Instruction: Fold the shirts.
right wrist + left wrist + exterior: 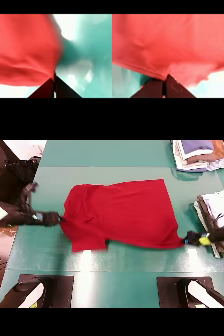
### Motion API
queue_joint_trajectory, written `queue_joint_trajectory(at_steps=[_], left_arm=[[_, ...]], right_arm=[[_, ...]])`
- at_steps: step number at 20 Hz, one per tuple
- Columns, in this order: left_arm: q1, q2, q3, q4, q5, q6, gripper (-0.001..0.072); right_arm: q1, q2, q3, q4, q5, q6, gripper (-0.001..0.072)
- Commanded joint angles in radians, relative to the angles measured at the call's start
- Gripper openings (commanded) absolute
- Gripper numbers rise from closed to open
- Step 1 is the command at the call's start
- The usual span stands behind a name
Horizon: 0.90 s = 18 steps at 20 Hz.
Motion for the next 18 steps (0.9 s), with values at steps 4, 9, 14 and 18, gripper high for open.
queue_joint_trajectory(at_steps=[4,9,14,18], left_arm=[[0.001,0.024,0.652,0.011,-0.009,0.0,0.0025],[0.001,0.024,1.125,0.009,0.006,0.0,0.0025],[0.001,0.024,1.394,-0.017,0.055,-0.019,0.0024],[0.001,0.024,1.433,-0.071,0.022,-0.03,0.0024]], right_arm=[[0.005,0.145,0.575,0.312,-0.056,0.034,0.0014],[0.005,0.171,1.042,0.297,-0.114,0.034,0.0014],[0.004,0.171,1.32,0.284,-0.126,0.038,0.0013],[0.004,0.172,1.392,0.134,-0.097,0.089,0.0014]])
